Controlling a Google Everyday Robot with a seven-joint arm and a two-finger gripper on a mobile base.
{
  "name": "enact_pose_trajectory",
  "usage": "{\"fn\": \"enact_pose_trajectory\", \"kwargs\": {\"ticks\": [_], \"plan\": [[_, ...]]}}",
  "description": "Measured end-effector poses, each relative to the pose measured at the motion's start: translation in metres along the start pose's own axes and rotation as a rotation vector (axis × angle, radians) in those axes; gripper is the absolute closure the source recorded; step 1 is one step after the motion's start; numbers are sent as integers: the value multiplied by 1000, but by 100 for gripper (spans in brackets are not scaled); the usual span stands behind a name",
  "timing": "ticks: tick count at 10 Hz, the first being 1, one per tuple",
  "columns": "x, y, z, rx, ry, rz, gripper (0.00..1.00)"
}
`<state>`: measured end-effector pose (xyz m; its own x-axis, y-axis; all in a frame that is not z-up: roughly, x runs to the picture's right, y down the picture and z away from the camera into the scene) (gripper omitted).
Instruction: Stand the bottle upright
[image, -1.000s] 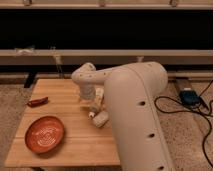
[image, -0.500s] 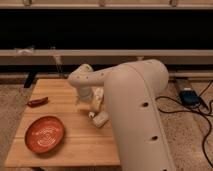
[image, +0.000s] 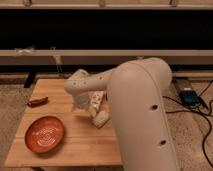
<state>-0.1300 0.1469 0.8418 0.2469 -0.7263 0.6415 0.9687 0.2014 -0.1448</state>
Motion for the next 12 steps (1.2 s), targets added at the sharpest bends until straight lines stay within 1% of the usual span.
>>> {"fn": "enact_pose_trajectory", "kwargs": {"ticks": [3, 6, 7, 9, 11, 12], "plan": [[-4, 4, 12, -7, -8, 11, 20], [-1, 8, 18, -14, 0, 22, 20], [0, 10, 19, -16, 2, 27, 23], [3, 12, 20, -17, 11, 36, 45], [5, 12, 19, -16, 18, 39, 63], [7, 12, 18, -15, 26, 37, 74]]}}
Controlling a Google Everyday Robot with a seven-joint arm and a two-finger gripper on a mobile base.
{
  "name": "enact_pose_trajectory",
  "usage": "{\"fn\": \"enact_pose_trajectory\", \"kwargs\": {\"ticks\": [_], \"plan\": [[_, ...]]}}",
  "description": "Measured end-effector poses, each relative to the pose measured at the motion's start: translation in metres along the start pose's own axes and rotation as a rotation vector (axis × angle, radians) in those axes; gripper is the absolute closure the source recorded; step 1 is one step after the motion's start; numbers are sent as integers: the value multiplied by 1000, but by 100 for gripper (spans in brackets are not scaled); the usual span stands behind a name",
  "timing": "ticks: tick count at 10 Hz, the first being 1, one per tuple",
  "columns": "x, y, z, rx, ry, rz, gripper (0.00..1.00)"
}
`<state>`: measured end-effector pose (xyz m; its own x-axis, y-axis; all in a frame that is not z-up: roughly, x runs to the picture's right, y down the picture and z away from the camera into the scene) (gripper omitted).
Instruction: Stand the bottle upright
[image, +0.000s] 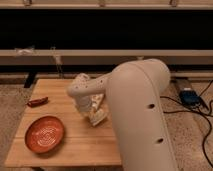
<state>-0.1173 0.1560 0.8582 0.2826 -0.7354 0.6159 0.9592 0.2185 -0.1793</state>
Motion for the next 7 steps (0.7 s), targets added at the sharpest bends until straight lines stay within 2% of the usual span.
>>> {"fn": "enact_pose_trajectory", "kwargs": {"ticks": [2, 3, 7], "plan": [[1, -2, -1, 4, 5, -2, 94], [1, -4, -2, 5, 7, -5, 99], [5, -4, -7, 14, 16, -9, 100]]}}
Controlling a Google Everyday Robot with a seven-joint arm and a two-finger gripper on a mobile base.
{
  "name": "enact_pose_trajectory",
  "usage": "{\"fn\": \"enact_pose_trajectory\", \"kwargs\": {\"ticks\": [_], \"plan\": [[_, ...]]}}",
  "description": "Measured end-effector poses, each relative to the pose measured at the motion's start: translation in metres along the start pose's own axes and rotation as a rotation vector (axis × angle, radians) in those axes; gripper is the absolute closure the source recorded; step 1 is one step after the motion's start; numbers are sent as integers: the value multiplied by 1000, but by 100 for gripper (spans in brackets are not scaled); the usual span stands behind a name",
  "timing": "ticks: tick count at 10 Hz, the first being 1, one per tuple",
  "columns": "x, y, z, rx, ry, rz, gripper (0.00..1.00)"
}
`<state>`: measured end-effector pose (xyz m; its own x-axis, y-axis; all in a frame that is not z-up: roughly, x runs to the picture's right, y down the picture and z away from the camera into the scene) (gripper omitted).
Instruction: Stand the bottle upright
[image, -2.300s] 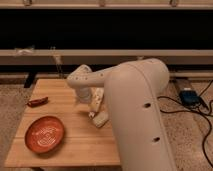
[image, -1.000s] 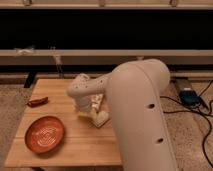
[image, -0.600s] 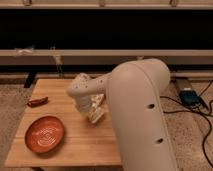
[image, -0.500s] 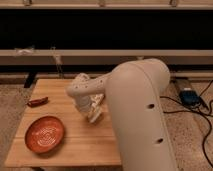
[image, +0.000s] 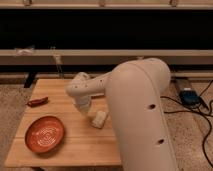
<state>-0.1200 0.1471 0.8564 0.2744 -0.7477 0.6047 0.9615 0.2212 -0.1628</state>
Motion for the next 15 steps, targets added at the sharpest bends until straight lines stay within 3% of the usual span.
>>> {"fn": "enact_pose_trajectory", "kwargs": {"ticks": [5, 8, 10, 13, 15], "plan": [[-1, -4, 0, -8, -11, -11, 99], [3, -5, -1, -24, -31, 11, 76], [20, -1, -3, -34, -81, 136, 53], [50, 8, -15, -16, -116, 298, 25], [66, 15, -24, -3, -120, 382, 20]]}}
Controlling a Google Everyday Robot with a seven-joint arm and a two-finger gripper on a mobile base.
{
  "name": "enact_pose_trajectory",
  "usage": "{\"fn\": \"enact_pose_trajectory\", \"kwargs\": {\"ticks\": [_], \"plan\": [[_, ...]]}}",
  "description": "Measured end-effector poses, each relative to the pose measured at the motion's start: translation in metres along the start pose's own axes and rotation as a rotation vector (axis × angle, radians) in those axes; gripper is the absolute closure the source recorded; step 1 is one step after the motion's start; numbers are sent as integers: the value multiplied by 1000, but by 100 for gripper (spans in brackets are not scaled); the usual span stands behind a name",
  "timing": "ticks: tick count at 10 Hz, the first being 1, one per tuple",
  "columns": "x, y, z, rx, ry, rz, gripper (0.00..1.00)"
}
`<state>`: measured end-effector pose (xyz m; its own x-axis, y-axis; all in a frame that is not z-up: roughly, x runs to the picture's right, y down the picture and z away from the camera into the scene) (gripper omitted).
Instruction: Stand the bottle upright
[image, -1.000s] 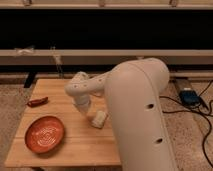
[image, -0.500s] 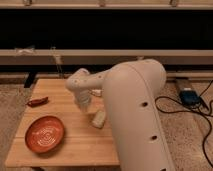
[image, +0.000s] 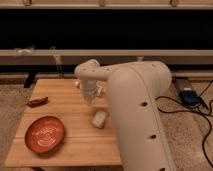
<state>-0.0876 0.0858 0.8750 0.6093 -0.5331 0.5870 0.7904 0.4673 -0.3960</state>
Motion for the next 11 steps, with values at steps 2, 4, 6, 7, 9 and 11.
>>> {"fn": "enact_pose_trajectory", "kwargs": {"ticks": [2, 4, 6, 7, 9, 11], "plan": [[14, 1, -9, 9, 4, 67, 20], [23, -2, -18, 11, 18, 122, 20], [31, -7, -25, 9, 35, 167, 20], [35, -11, -29, 8, 44, 186, 20], [42, -23, -33, -2, 60, 208, 20], [54, -38, -35, -9, 74, 248, 20]]}}
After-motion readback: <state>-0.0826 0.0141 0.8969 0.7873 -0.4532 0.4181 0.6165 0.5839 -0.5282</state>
